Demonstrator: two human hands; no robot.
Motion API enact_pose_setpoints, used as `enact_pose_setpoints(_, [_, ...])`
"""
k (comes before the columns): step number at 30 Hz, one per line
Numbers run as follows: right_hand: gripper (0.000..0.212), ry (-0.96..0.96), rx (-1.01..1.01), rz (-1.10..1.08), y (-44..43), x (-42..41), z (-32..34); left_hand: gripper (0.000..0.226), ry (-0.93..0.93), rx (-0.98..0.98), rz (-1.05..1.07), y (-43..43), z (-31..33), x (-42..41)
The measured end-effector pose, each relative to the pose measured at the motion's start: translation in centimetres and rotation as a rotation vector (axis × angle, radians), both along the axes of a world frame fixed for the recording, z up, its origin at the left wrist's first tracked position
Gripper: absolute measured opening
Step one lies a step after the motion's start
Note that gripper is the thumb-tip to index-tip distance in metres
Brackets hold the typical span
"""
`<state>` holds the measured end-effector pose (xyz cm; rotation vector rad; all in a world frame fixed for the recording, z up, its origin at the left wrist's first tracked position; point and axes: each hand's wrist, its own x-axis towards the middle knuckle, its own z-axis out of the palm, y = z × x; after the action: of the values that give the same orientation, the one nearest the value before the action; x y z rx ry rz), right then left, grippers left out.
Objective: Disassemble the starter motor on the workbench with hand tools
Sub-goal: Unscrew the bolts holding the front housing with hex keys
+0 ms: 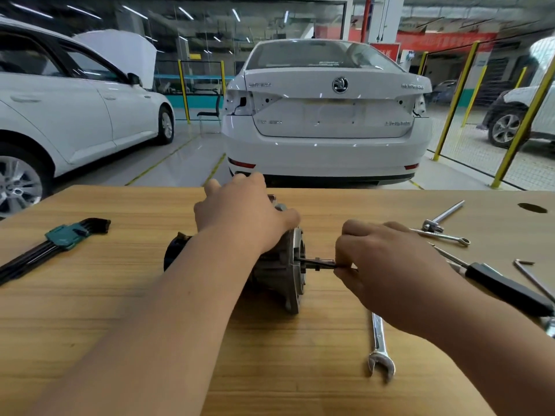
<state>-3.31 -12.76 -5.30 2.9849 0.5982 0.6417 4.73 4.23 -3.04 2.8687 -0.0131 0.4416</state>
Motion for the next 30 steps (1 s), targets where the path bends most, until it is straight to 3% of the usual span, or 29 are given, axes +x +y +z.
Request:
enact_pose_setpoints(4, [0.015, 0.056, -0.006, -0.086, 1.0, -0.1, 0.6, 0.083, -0.008, 0.134, -0.037, 0.9, -0.5, 0.5])
enact_pose_setpoints(10, [0.022, 0.094, 0.181, -0.202, 1.8, -0.1, -0.6, 0.072, -0.276, -0.236, -0.275, 3.3, -6.3, -2.3])
enact_pose_setpoints(13, [0.021, 0.102, 0.276, -0.18, 1.9, -0.2, -0.2, 0.074, -0.24, -0.299, -0.309, 3.6, -7.3, -3.1])
enact_pose_setpoints(16, [0.011, 0.141, 0.267, -0.17, 2.0, -0.3, -0.3, 0.095, -0.232, -0.276, -0.287, 2.9, -7.5, -3.6])
enact_pose_setpoints(18, [0.024, 0.182, 0.261, -0.167, 2.1, -0.2, -0.5, 0.106, -0.225, -0.253, -0.251, 2.4, -7.7, -3.7])
enact_pose_setpoints(30, [0.021, 0.16, 0.247, -0.194, 2.3, -0.7, -0.2, 0.11, -0.236, -0.321, -0.265, 2.7, -7.1, -3.9])
